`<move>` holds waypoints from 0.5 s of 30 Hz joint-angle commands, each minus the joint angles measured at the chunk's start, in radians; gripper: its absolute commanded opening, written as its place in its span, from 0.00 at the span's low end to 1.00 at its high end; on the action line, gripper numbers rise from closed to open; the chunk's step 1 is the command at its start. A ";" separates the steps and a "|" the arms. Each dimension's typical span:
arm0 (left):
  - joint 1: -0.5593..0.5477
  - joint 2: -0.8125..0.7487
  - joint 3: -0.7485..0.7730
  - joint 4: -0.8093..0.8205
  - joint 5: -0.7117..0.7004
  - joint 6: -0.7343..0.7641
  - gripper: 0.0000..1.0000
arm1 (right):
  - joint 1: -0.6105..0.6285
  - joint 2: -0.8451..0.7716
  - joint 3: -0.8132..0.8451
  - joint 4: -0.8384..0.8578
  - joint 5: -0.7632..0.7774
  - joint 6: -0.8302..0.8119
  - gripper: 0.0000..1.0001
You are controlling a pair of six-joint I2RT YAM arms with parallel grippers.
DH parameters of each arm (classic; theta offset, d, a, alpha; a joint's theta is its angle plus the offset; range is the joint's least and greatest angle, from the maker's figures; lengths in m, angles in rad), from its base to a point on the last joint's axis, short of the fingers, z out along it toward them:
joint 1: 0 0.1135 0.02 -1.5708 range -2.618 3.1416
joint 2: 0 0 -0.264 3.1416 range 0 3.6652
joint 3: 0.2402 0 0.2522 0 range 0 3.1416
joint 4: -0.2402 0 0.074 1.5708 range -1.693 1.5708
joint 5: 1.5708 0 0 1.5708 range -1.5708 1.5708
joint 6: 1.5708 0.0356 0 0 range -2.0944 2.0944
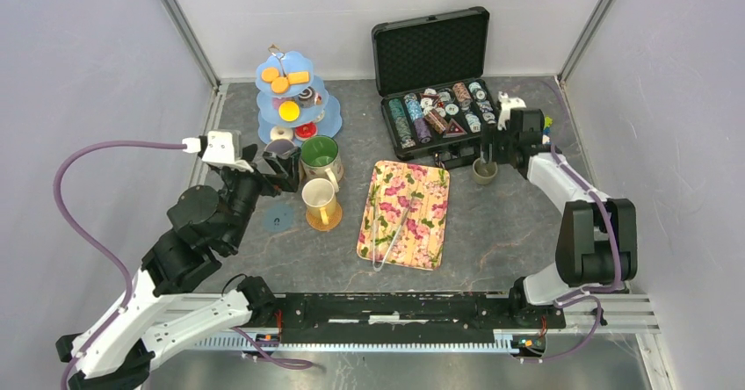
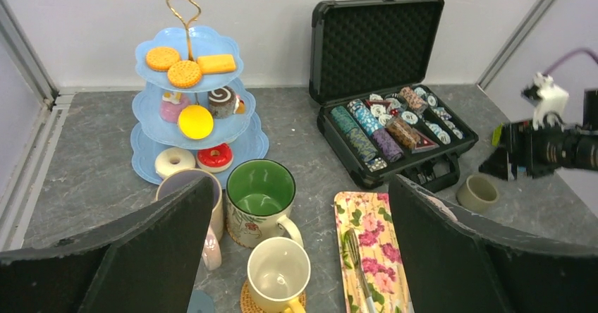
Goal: Serve the afternoon tea
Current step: Pick up the cup at the center of the board.
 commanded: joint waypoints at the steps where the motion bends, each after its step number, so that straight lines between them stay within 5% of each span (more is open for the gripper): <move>1: 0.004 0.035 0.059 -0.023 0.057 0.004 0.99 | 0.024 0.034 0.143 -0.199 -0.105 -0.379 0.76; 15: 0.004 0.041 0.072 -0.034 0.072 0.014 1.00 | 0.034 0.119 0.252 -0.322 -0.232 -0.957 0.59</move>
